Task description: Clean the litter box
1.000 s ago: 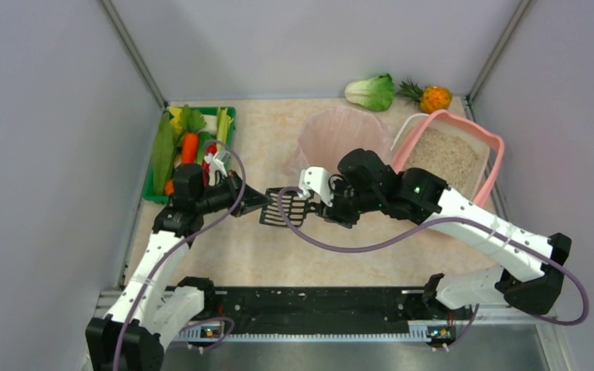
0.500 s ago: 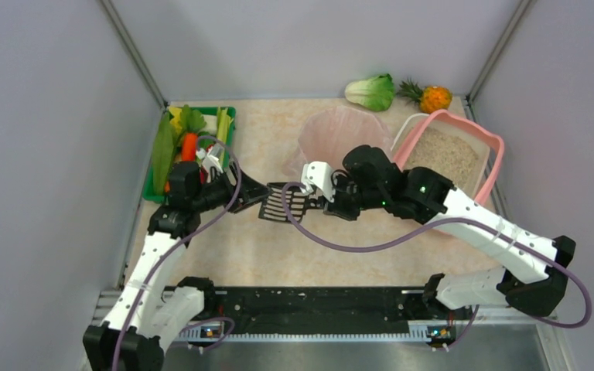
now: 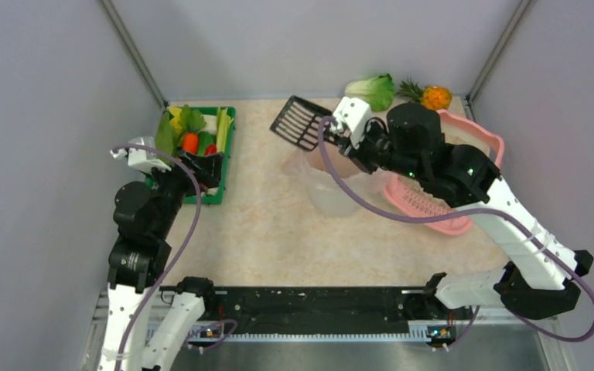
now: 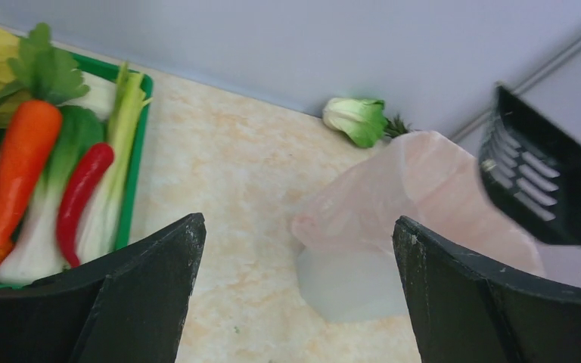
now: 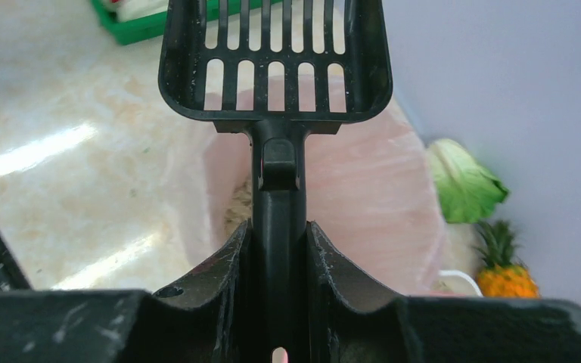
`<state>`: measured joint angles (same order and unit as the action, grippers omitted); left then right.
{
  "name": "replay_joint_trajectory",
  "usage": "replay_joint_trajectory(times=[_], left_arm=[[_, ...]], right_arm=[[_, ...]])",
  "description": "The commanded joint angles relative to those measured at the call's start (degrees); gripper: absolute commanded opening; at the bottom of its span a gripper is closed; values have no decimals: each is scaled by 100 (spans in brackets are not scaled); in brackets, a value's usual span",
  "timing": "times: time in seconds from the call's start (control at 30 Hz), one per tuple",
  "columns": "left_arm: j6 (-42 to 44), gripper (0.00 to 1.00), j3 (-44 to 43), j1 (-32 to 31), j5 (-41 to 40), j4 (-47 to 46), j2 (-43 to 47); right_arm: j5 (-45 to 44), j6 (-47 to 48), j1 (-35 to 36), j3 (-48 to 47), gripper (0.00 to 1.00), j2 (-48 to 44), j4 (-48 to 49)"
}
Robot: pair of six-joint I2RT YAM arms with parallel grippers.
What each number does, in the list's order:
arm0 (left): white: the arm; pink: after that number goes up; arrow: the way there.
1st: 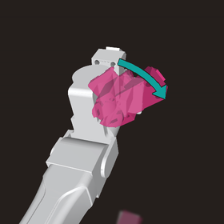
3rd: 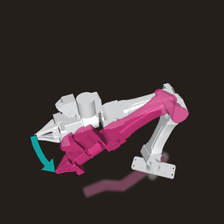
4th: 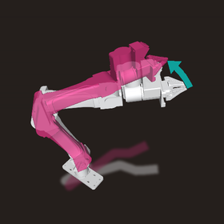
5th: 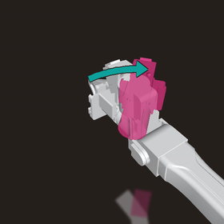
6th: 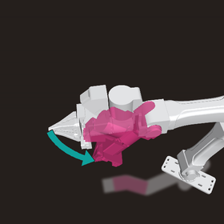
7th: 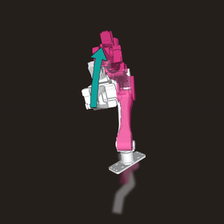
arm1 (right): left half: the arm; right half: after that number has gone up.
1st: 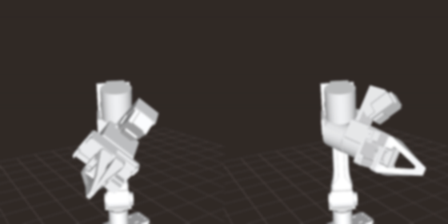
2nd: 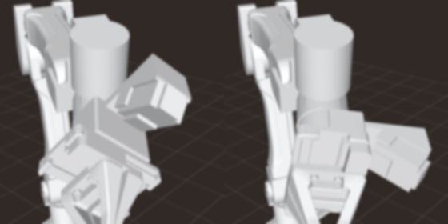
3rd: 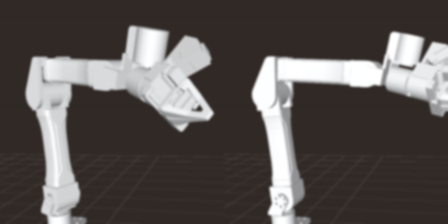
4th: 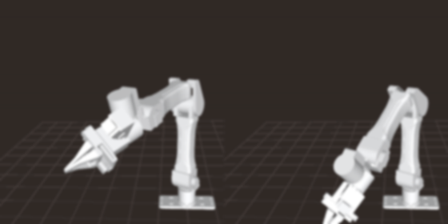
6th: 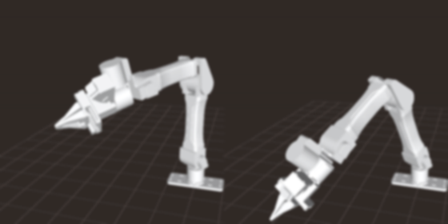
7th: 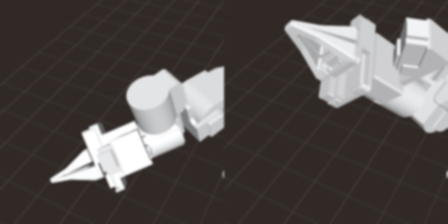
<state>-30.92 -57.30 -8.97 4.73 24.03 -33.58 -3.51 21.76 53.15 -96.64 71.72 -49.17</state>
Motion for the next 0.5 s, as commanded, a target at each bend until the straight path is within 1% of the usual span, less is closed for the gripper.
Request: replay_joint_trajectory(times=[0.0,0.17,0.23,0.4,0.47], left_arm=[[464,99,-4,27,-675,137,-193],[446,99,106,27,-507,-49,-517],[412,99,135,26,-277,-150,-643],[380,99,235,6,-20,-367,-911],[427,99,281,-35,-47,-397,-919]], right_arm=[[-807,-187,-470,-574,0,28,21],[-1643,-376,-1117,-761,0,-47,-272],[-2019,-562,-1416,-874,0,-28,-493],[-2269,-1077,-2349,-875,0,-62,-1027],[-2311,-1236,-2768,-828,0,-62,-1313]])
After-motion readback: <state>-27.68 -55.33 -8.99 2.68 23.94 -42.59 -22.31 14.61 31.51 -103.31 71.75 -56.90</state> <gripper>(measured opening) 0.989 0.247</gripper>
